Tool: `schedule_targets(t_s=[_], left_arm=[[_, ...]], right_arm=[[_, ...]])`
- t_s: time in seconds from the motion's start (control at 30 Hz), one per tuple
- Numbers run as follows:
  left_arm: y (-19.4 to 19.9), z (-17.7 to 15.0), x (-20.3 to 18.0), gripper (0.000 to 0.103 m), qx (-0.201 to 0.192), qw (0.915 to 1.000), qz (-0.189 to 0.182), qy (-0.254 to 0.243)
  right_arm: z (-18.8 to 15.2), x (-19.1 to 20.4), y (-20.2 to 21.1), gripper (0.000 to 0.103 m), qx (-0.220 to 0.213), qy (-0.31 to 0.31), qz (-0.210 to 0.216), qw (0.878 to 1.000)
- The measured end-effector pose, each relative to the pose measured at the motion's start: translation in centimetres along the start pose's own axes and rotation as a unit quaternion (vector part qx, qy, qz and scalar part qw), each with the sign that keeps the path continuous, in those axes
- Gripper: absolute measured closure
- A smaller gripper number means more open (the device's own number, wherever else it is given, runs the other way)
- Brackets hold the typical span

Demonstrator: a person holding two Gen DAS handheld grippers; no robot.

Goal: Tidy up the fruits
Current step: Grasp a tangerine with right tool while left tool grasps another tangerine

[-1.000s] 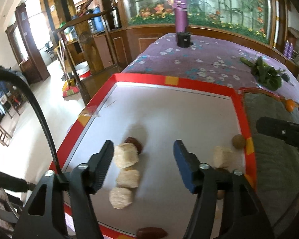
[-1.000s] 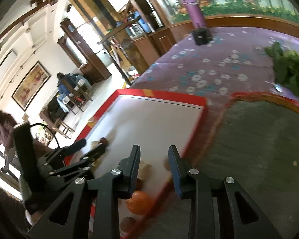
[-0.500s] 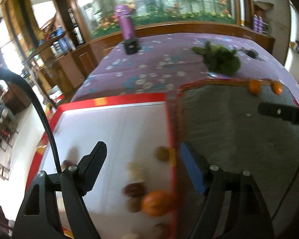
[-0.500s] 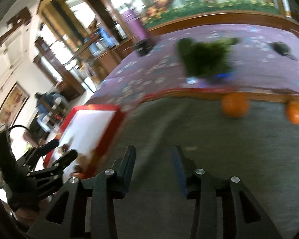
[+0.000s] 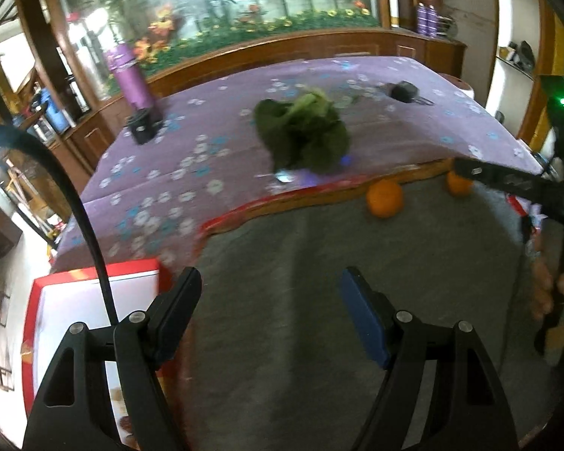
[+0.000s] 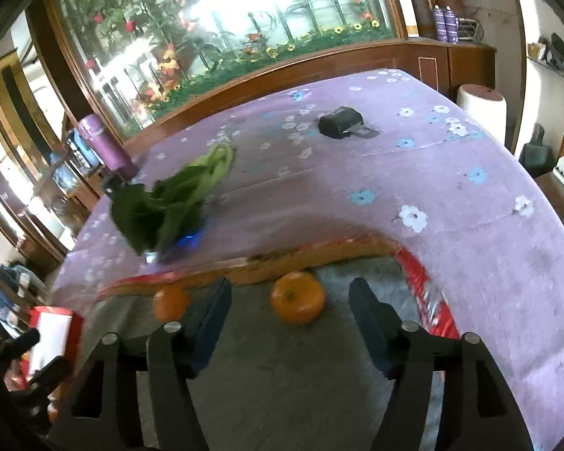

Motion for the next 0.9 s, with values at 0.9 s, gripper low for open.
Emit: schedule_targets(t_s=[0.9], left_arm=[[-6.8, 4.1, -9.1, 0.027, 0.019, 0.9991, -0.027, -0.025]], right_arm=[[-1.3, -1.5, -1.9, 0.066, 0.058, 0.007, 0.006, 0.998]])
Point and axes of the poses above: each gripper's, at about its wrist camera, not at the fingertips, and y roughly against the way its jaws point, x to its left, z to its top, the point moved 5 cm from there along -y, roughly the way its jaws point, and after that the axes turned 8 degrees about y, right-handed, at the moved point
